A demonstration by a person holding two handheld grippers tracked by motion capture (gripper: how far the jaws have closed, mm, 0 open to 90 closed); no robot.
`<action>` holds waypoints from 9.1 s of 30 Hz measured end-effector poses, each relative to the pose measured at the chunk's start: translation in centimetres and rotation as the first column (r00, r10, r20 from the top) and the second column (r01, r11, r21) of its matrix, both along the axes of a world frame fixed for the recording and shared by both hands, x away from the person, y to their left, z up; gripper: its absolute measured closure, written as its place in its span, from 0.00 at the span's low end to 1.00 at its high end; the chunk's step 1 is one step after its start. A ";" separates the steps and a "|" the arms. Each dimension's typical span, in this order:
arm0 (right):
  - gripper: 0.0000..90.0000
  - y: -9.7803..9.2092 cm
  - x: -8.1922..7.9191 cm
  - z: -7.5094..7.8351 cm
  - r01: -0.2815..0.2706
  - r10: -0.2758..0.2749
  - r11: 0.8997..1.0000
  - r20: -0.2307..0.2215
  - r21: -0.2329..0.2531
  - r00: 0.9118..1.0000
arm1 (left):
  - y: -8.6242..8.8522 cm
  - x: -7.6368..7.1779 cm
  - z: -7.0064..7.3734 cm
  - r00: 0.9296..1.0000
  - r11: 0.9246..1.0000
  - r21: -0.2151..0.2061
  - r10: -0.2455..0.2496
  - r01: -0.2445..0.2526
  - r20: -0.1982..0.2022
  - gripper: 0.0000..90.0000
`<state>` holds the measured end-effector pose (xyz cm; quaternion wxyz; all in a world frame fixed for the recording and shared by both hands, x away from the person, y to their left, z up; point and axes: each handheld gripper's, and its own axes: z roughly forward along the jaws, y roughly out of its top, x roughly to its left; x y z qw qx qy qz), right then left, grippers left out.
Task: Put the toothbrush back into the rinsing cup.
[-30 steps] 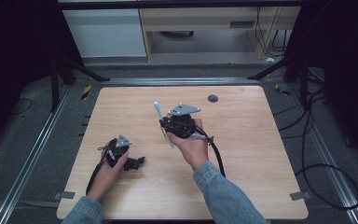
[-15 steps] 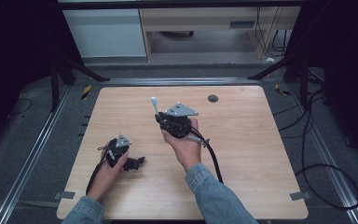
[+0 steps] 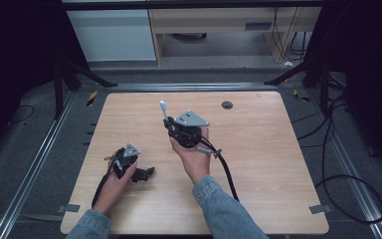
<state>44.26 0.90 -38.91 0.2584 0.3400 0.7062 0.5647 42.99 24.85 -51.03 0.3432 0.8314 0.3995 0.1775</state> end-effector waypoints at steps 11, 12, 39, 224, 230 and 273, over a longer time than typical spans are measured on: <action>0.88 0.0 0.0 0.0 0.029 -0.033 0.999 0.091 0.042 0.995 | 0.0 0.0 0.0 1.000 1.000 -0.001 0.000 0.000 0.000 0.00; 0.88 0.1 0.0 -0.2 0.034 -0.038 0.998 0.100 0.044 0.994 | 0.0 0.0 0.0 1.000 1.000 -0.001 0.001 -0.001 0.000 0.00; 0.88 -0.3 1.0 -0.8 0.081 -0.099 0.991 0.170 0.106 0.981 | 0.0 0.0 0.0 1.000 1.000 -0.001 0.000 -0.001 -0.002 0.00; 0.75 -0.1 2.0 -7.8 0.095 -0.090 0.995 0.133 -0.038 0.987 | 0.0 0.0 0.0 1.000 1.000 0.002 -0.002 0.002 -0.002 0.00; 0.71 -0.2 2.0 -7.8 0.103 -0.097 0.994 0.133 -0.042 0.986 | 0.0 0.0 0.0 1.000 1.000 0.002 -0.002 0.002 -0.002 0.00; 0.31 -4.0 0.7 -4.3 0.122 -0.115 0.985 0.062 -0.123 0.991 | 0.0 0.0 0.0 1.000 1.000 0.002 -0.001 0.001 -0.002 0.00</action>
